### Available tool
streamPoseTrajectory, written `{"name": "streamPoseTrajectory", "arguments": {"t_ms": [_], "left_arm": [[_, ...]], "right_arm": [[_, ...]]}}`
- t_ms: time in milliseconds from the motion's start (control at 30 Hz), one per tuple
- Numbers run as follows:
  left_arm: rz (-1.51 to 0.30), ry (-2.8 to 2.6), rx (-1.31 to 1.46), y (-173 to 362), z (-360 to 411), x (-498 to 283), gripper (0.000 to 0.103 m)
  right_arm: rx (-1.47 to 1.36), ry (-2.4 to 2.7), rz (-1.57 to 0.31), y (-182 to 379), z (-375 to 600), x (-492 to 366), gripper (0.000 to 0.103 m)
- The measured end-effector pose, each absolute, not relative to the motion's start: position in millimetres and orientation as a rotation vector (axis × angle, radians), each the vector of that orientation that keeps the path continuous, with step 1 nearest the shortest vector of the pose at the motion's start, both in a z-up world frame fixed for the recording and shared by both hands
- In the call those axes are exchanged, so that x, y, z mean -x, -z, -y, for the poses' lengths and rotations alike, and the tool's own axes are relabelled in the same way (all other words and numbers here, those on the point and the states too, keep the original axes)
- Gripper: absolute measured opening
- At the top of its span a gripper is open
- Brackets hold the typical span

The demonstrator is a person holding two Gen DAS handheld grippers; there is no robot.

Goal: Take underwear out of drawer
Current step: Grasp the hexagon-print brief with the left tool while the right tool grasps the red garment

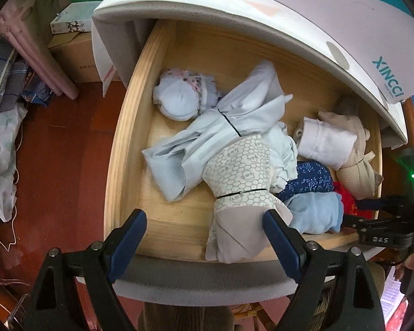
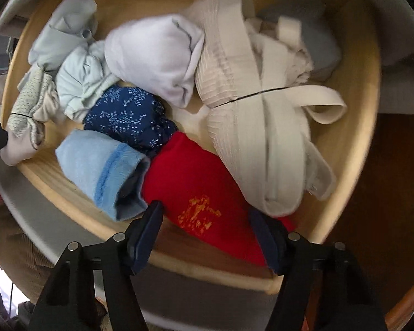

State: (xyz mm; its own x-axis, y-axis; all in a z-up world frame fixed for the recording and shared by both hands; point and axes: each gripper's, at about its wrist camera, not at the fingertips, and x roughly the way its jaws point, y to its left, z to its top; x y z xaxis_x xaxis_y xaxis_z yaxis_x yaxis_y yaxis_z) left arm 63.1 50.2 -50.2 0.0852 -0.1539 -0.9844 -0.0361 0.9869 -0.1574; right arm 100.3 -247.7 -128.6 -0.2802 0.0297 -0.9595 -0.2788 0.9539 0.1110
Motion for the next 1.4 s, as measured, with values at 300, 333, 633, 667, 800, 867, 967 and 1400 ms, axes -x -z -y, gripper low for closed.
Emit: {"name": "streamPoseTrajectory", "arguments": {"t_ms": [300,333,633,667,800,867,967,1400], "left_arm": [[-1.491,0.093,0.138,50,-49,-63,0.089],[-1.494,0.091,0.140,51,-48,-63,0.089],[-1.543,0.075,0.158,52,-46,-65,0.089],[-1.548,0.075,0.160,52,-45,-66,0.089],[-1.561,0.073,0.166,55,-39,-66,0.089],[-1.566,0.080,0.181,54,-35,-65,0.089],[-1.570,0.071,0.172,59,-28,-66,0.089],[-1.617,0.089,0.128,98,-1,-67,0.067]], "right_arm": [[0.371,-0.339,-1.799,154,235,-96,0.089],[0.383,-0.330,-1.796,157,232,-96,0.090],[0.268,-0.308,-1.839,176,213,-98,0.056],[0.253,-0.287,-1.831,176,211,-96,0.056],[0.166,-0.205,-1.761,157,224,-94,0.049],[0.110,-0.198,-1.740,149,232,-90,0.048],[0.019,-0.180,-1.707,139,242,-85,0.048],[-0.185,-0.056,-1.514,119,264,-69,0.048]]}}
